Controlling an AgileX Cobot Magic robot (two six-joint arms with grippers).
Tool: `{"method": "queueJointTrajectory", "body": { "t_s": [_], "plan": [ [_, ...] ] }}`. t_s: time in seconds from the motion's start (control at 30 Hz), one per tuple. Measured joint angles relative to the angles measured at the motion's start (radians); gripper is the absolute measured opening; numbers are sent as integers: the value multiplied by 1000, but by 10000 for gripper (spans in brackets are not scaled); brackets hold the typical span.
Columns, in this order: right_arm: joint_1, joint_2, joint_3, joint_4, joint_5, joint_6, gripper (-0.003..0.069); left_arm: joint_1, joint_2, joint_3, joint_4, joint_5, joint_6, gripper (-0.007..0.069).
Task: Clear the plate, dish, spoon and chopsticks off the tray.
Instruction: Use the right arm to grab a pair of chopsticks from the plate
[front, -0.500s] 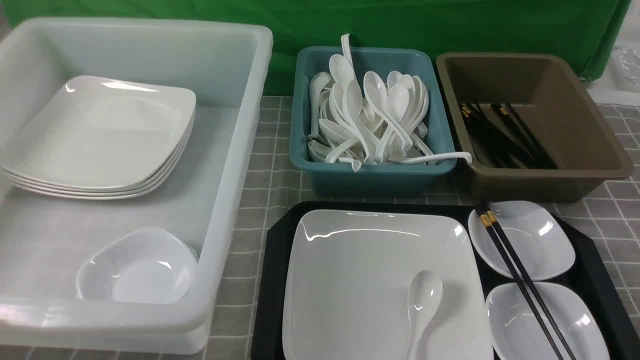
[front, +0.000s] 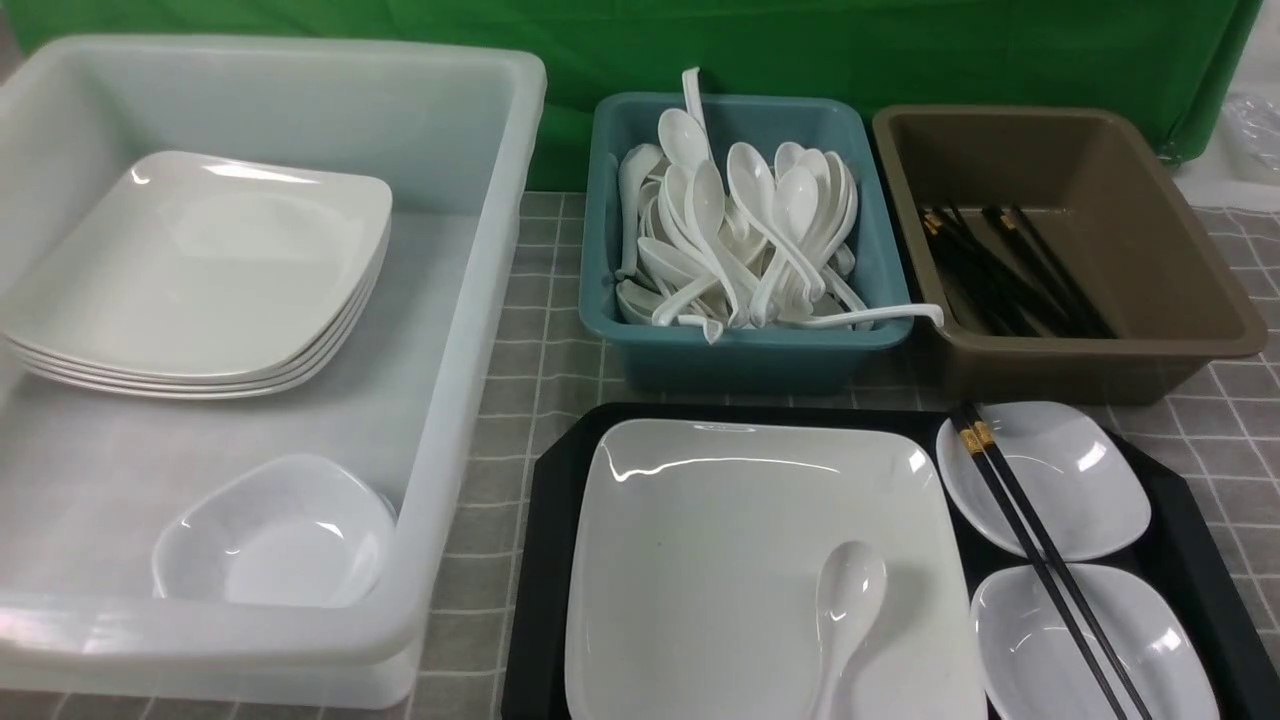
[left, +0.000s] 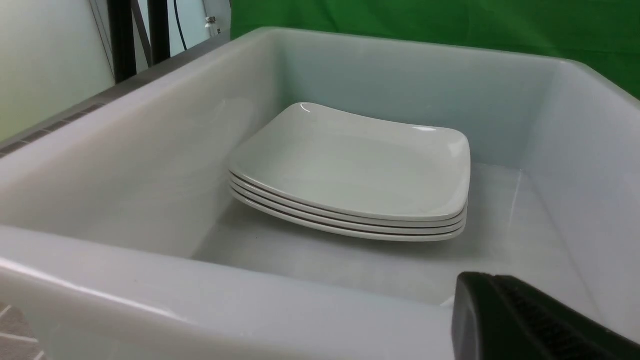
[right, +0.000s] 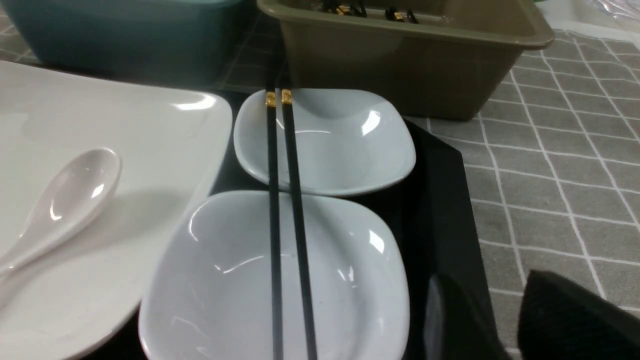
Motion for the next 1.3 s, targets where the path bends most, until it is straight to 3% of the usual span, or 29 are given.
{"method": "queueJointTrajectory", "body": {
  "t_s": [0.3,0.5,0.6,0.7,0.8,0.83,0.87,0.9,0.93,1.03,1.1,1.3],
  "plan": [
    [0,0,0,0,0,0,239,0,0,0,-11,-28,-11,8],
    [0,0,0,0,0,0,239,0,0,0,-285,-230,-186,8],
    [0,0,0,0,0,0,239,0,0,0,-335,-322,-228,8],
    [0,0,0,0,0,0,239,0,-1,-29,-335,-246,-297,8],
    [0,0,0,0,0,0,239,0,1,-110,-308,-120,-292,8],
    [0,0,0,0,0,0,239,0,40,-223,-295,16,-169,8],
    [0,0,0,0,0,0,239,0,73,-283,-299,85,-73,8],
    [0,0,0,0,0,0,239,-1,81,-306,-301,99,-54,8],
    [0,0,0,0,0,0,239,-16,141,-383,-314,179,70,8],
    [0,0,0,0,0,0,239,-66,242,-471,-330,256,173,8],
    [0,0,0,0,0,0,239,-182,404,-571,-337,349,245,8],
    [0,0,0,0,-2,0,239,-471,743,-703,-281,433,293,8]
  ]
}}
